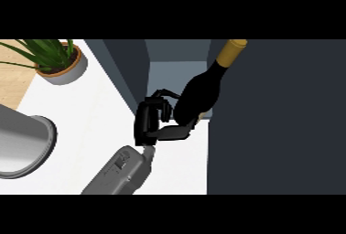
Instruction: Pick up the wine, place it into the cabinet and close the cabinet
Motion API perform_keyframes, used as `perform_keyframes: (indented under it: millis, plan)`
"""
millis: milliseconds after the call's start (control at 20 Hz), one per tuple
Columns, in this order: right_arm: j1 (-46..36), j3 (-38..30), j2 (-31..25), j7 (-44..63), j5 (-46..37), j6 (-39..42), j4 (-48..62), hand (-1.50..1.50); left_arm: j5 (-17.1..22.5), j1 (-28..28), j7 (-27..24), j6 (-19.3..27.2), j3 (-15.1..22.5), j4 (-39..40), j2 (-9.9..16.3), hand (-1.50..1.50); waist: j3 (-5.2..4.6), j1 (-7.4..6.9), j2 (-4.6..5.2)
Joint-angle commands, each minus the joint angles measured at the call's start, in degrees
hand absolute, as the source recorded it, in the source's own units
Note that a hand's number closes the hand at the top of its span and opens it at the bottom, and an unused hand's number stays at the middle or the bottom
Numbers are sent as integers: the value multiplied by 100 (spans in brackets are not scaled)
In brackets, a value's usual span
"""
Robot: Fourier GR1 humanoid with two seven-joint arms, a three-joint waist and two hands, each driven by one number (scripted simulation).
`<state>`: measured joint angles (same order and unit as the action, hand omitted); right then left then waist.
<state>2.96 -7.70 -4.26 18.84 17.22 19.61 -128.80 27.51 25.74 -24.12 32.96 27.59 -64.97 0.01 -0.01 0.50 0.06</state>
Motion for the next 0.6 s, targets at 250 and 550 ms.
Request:
perform_keyframes:
  millis: [250, 550]
  plan:
    - [-121, -77, -101, 35, 51, 8, 51, -150, 646, -158, -1174, -720, -186, 1338, -1, 150, -1, 8, 10]
    - [-258, 67, 15, 242, -42, -243, 30, -150, 1293, 401, -1425, -1199, -545, 2019, -1, 150, -3, 12, 10]
